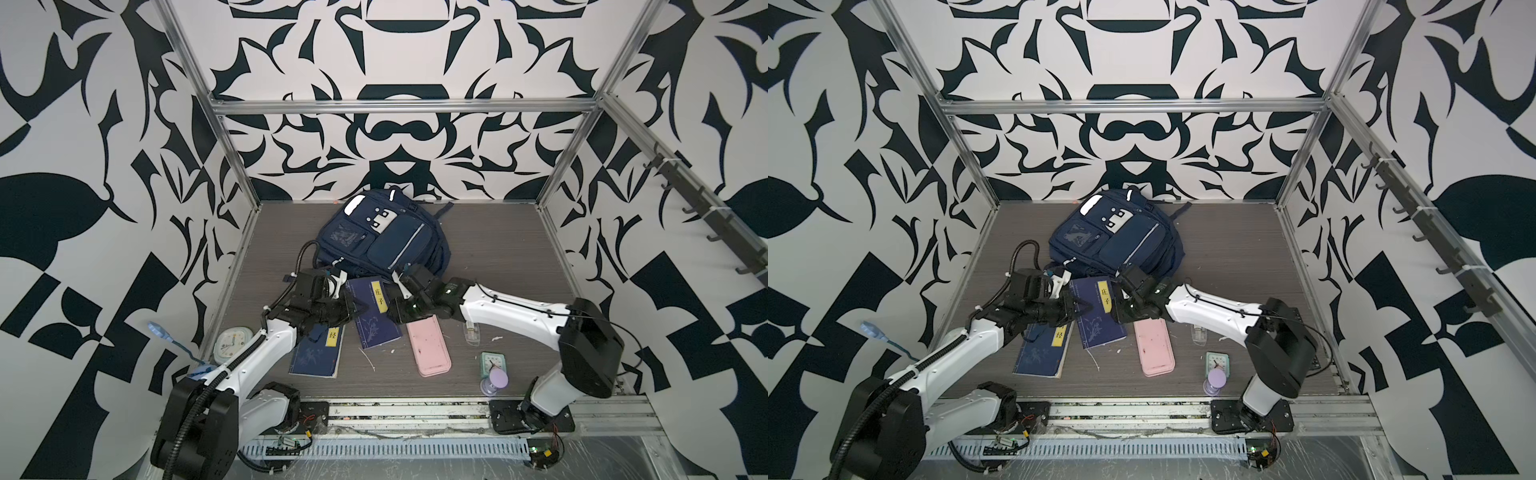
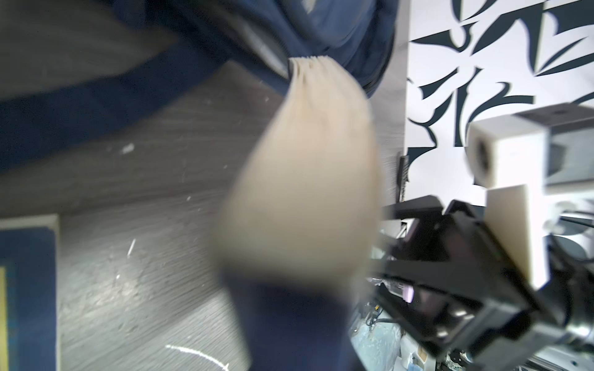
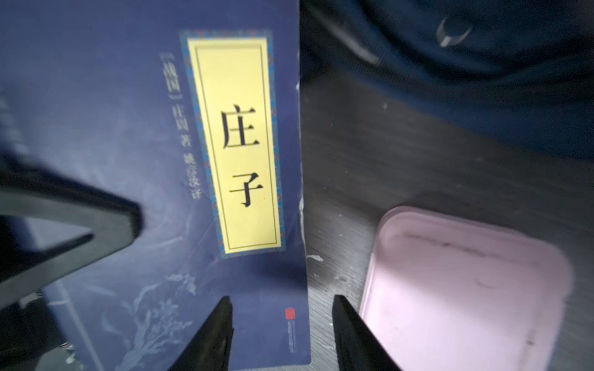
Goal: Pack books, pencil case, and school supplies into a backpack
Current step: Pick up the book from the bottom-center of the table, then pass the book.
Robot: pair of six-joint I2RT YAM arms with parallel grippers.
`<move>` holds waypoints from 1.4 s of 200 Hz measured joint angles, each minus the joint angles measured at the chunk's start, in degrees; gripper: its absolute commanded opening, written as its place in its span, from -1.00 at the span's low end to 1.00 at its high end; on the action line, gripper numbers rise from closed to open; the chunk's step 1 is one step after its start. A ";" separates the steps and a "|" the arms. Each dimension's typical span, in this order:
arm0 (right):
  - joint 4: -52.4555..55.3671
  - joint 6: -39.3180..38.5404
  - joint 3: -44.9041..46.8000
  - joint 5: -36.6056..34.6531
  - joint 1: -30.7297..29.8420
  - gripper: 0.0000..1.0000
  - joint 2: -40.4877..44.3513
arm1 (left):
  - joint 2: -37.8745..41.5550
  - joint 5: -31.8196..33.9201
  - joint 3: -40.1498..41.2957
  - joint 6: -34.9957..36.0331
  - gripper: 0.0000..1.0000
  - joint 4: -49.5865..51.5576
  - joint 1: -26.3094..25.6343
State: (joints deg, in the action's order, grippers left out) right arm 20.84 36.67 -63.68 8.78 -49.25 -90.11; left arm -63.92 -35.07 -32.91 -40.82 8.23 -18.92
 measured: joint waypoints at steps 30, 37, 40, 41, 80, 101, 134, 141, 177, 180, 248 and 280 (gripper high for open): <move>-2.23 -0.04 2.19 4.26 8.09 0.17 6.54 | -0.37 -4.09 -2.97 0.59 -0.80 -0.42 2.08; -2.58 -0.04 2.60 5.38 9.70 0.18 7.30 | -0.70 -5.11 -3.48 0.57 -0.80 -0.83 2.40; -2.71 -0.04 2.75 5.77 10.19 0.19 7.50 | -0.83 -5.53 -3.67 0.55 -0.80 -1.07 2.54; -2.75 -0.04 2.78 5.86 10.29 0.19 7.56 | -0.92 -5.75 -3.74 0.55 -0.80 -1.20 2.58; -6.93 0.15 5.44 14.32 13.29 0.24 8.41 | -4.48 -12.90 -4.81 -2.75 -0.75 -8.68 3.32; -10.69 0.87 7.21 18.95 14.12 0.27 8.37 | -7.41 -16.94 -4.81 -6.01 -0.74 -14.34 3.39; -15.54 2.21 8.68 24.20 14.80 0.27 7.10 | -9.55 -21.42 -4.81 -10.01 -0.74 -21.24 3.43; -16.26 2.34 8.74 24.94 14.97 0.27 6.67 | -9.97 -22.10 -4.81 -10.54 -0.73 -22.38 3.43; -22.29 4.28 10.43 29.44 16.13 0.26 4.63 | -11.43 -24.37 -4.81 -12.33 -0.73 -25.16 3.43; -23.08 4.57 10.78 30.01 16.26 0.26 4.50 | -11.50 -24.48 -4.81 -12.44 -0.73 -25.24 3.43; -35.06 11.34 13.16 37.33 16.90 0.12 3.41 | -11.65 -25.09 -4.81 -12.87 -0.74 -25.99 3.43; -37.66 13.49 13.35 38.40 17.05 -0.03 3.41 | -11.65 -25.09 -4.81 -11.61 -0.73 -25.18 3.58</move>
State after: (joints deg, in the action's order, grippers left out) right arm -16.82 50.15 -50.33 47.18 -32.21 -86.70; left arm -75.57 -60.16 -37.71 -52.42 -16.95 -15.33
